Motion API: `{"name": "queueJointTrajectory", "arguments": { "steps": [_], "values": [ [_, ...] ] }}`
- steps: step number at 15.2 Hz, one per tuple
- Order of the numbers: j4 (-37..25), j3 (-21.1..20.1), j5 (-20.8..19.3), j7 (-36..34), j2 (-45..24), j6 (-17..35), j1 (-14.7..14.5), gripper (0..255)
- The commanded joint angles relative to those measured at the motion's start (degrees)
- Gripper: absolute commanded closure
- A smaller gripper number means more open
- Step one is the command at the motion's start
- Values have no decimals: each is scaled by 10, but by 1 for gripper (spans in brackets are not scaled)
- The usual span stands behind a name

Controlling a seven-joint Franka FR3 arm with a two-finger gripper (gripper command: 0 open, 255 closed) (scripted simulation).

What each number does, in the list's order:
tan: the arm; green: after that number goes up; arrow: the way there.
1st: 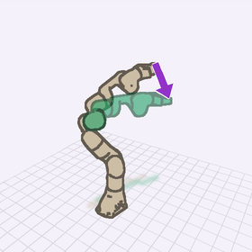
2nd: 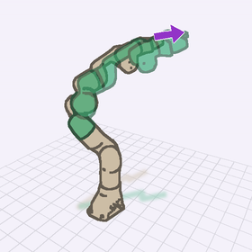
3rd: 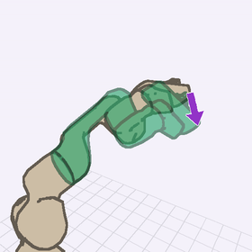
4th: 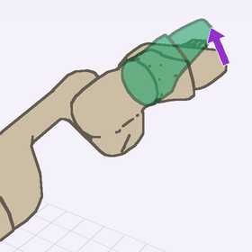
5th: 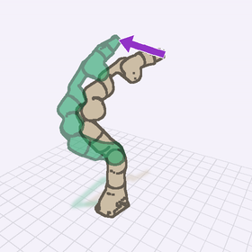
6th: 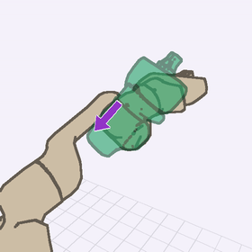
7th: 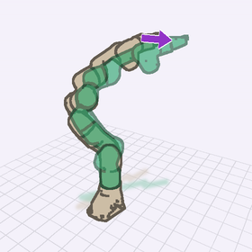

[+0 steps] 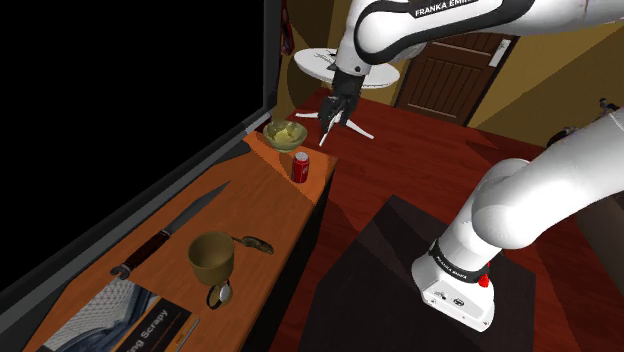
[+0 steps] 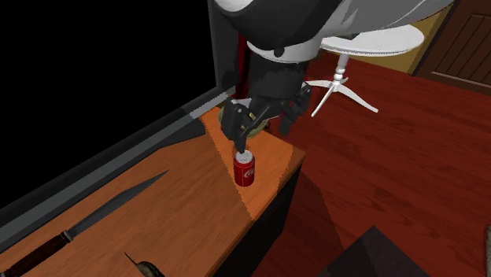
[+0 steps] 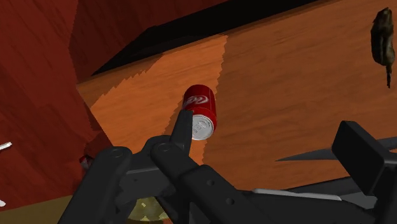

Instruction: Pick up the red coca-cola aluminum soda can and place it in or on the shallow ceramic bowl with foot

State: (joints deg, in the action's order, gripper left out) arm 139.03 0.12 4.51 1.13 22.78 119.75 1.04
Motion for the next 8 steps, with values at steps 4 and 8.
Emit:
{"name": "queueJointTrajectory", "arguments": {
  "steps": [4, 8],
  "values": [
    [-24, 7, -5, 14, -107, 73, 5, 0],
    [-54, 11, -7, 23, -195, 121, 9, 0]
  ]
}}
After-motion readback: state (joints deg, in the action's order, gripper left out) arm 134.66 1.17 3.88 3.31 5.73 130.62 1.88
